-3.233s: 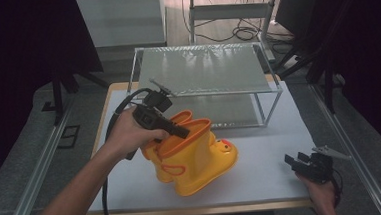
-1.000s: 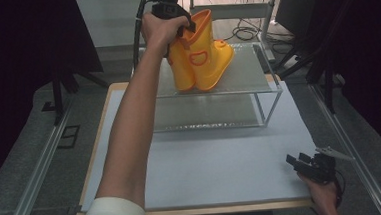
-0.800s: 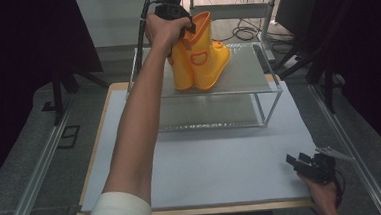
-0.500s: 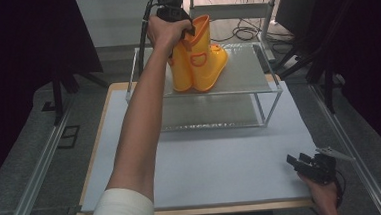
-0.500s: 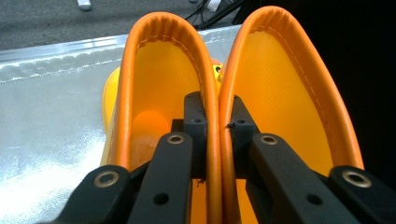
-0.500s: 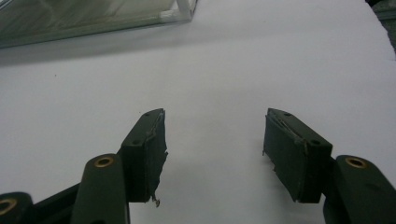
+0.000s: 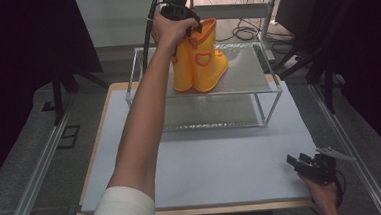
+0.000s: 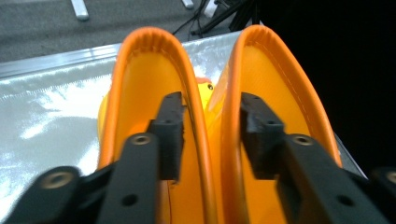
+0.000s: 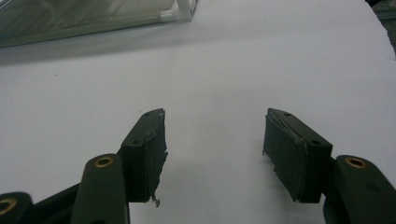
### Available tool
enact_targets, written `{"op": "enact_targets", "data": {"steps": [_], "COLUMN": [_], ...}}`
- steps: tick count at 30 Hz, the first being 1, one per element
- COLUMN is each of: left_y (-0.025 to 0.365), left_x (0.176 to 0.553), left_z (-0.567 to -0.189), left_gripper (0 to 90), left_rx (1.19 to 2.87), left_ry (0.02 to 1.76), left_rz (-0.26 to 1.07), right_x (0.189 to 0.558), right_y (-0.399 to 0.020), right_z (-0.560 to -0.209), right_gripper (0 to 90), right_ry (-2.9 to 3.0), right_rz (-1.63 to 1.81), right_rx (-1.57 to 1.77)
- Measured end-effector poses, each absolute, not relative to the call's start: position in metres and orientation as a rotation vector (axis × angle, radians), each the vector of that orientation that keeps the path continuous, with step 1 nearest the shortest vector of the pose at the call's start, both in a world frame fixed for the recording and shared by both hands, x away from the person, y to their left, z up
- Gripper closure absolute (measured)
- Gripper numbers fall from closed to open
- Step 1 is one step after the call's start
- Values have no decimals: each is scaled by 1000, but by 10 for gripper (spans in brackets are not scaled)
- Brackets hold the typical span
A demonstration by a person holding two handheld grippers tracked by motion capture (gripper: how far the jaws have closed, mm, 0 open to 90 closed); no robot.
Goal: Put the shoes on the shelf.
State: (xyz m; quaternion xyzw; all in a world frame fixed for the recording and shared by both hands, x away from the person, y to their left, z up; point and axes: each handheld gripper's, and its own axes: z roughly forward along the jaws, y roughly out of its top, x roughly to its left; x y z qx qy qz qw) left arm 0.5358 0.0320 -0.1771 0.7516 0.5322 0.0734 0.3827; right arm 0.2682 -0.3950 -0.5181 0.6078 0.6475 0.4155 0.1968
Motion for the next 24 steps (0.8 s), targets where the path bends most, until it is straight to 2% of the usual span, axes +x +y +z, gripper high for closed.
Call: {"op": "enact_targets", "data": {"steps": [2,5,10,18,24], "left_y": [30,28,29,46,73], "left_x": [535,532,521,492,460], "left_z": [-172,-167,-153,-136,-125], "left_gripper": [506,419,399,732,834], "left_rx": [1905,1905,1891,1912,1925], "left_ry": [1346,1326,1267,1163,1100], "left_rz": [193,205,232,263,275], "right_x": [268,269,269,268,267], "right_y": [-395,-394,-393,-393,-393], "right_z": [-518,-518,-519,-517,-516], "right_gripper": [382,382,382,381,381], "right_ry": [1812,1815,1820,1814,1810], "right_rz": [1165,1164,1160,1163,1161], "right_rx": [1705,1706,1699,1697,1697]}}
